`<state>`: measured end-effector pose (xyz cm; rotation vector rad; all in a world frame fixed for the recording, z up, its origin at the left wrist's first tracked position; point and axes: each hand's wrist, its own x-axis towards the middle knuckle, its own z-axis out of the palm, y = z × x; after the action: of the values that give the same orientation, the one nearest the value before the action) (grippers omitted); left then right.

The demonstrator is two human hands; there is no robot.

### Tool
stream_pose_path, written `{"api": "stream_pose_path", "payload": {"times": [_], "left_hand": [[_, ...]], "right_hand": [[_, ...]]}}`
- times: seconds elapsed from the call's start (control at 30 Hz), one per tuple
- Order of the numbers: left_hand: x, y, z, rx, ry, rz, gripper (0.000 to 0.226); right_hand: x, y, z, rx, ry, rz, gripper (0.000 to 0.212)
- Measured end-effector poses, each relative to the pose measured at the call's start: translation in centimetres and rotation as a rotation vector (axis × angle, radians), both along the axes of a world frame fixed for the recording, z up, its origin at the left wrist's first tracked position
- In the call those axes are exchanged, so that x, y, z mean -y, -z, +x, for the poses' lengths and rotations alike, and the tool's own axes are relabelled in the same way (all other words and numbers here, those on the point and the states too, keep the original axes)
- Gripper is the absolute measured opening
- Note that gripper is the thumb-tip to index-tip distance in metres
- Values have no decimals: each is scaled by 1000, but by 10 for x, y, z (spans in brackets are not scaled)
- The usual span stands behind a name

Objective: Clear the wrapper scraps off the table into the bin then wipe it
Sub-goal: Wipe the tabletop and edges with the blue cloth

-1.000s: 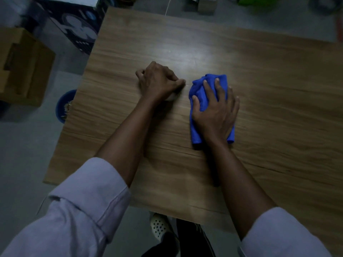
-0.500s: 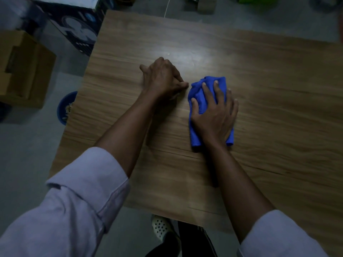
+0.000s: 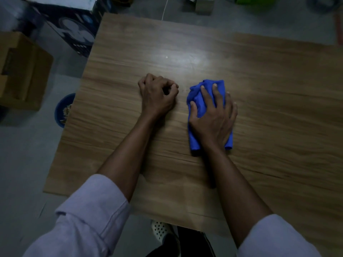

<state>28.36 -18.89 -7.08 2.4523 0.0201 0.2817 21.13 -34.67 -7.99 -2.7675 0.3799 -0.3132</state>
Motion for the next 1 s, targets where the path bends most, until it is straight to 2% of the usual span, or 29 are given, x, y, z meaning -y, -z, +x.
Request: {"api": "stream_pose_path", "payload": {"times": [0.23,0.63,0.8,0.9,1.0], "left_hand": [[-3,2,0,59,66,-36,14],[-2,-39,37,-286,80,194,29],[-13,-43,50,-330,88,173,21],[-16,-39,49,-360,136,137,26],[-4,-40,41,-369,148,201,33]], "right_hand": [[-1,0,0,-5,0,3,58],[-2,1,-1,-3,0,-4,57],[0,-1,-1,-21,-17,20,58],[-1,-2,0,-27,-12,15,58],[-1,-3,0,-29,-10,-7,59]]}}
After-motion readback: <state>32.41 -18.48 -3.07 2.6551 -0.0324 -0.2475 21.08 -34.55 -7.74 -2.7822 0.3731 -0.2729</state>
